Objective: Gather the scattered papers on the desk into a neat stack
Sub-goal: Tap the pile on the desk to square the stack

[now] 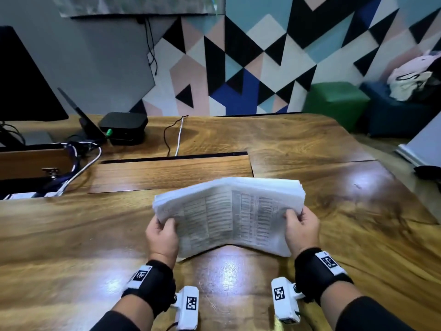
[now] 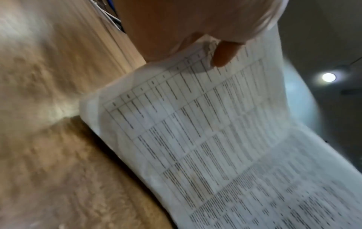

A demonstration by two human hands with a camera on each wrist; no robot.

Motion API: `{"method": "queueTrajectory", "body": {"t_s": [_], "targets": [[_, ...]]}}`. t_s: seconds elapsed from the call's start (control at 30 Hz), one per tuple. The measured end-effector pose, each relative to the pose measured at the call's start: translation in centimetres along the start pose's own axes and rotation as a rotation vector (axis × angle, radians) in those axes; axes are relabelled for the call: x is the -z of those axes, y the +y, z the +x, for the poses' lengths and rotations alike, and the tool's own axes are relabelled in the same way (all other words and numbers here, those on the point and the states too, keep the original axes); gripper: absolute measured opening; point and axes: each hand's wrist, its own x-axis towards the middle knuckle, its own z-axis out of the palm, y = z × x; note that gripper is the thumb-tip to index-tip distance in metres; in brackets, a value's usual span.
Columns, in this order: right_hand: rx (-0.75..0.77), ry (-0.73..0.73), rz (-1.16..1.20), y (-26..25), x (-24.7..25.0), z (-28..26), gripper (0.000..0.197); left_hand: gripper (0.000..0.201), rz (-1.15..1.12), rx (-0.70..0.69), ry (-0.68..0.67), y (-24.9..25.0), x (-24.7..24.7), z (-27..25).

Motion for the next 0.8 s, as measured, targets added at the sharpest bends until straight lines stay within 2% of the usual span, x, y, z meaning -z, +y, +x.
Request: {"method": "queueTrajectory", "body": {"t_s": [0.07,0.17,0.3,0.43,0.5,0.57,0.63,0.77,0.8], "targets": [[0.059,0.020,0.021,-0.9,-0.4,0.2,0.028,0.029,-0.040,-0.037,0.030,1.2,-0.4,0.2],[0.112,0.032,0.061,-1.6,-0.2,0.6,0.014,0.039,-0.086,-0.078,0.045,2.2,-0.1,1.0],[0.034,0.027,0.045,0.0,0.0,-0.2,0.008,0.031,-0.013,-0.074,0.087,1.6,0.0,0.1],[-0.022,0.030,-0.006,0.6,-0.4,-0.7,0.015,0.038,0.017,-0.037,0.126,1.1,-0.4,-0.4],[0.001,0.031,-0.010,-0.6,-0.5,-0.3,0.014,0.033,-0.006,-0.069,0.126,1.9,-0.4,0.0],[0.045,0.029,0.004,-1.1,-0.2,0.2,0.024,0.026,-0.001,-0.113,0.115,2.7,-0.2,0.4],[0.026,0.012,-0.024,-0.6,0.2,0.3,0.026,0.026,0.056,-0.126,0.110,2.7,0.0,0.3],[-0.210,-0.129,-0.212,2.9,1.0,-0.9,0.026,0.017,0.143,0.078,0.126,-0.2,0.4,-0.9],[-0.227,-0.151,-0.245,3.2,1.1,-0.9,0.025,0.016,0.145,0.110,0.112,-0.5,0.4,-0.9]]}}
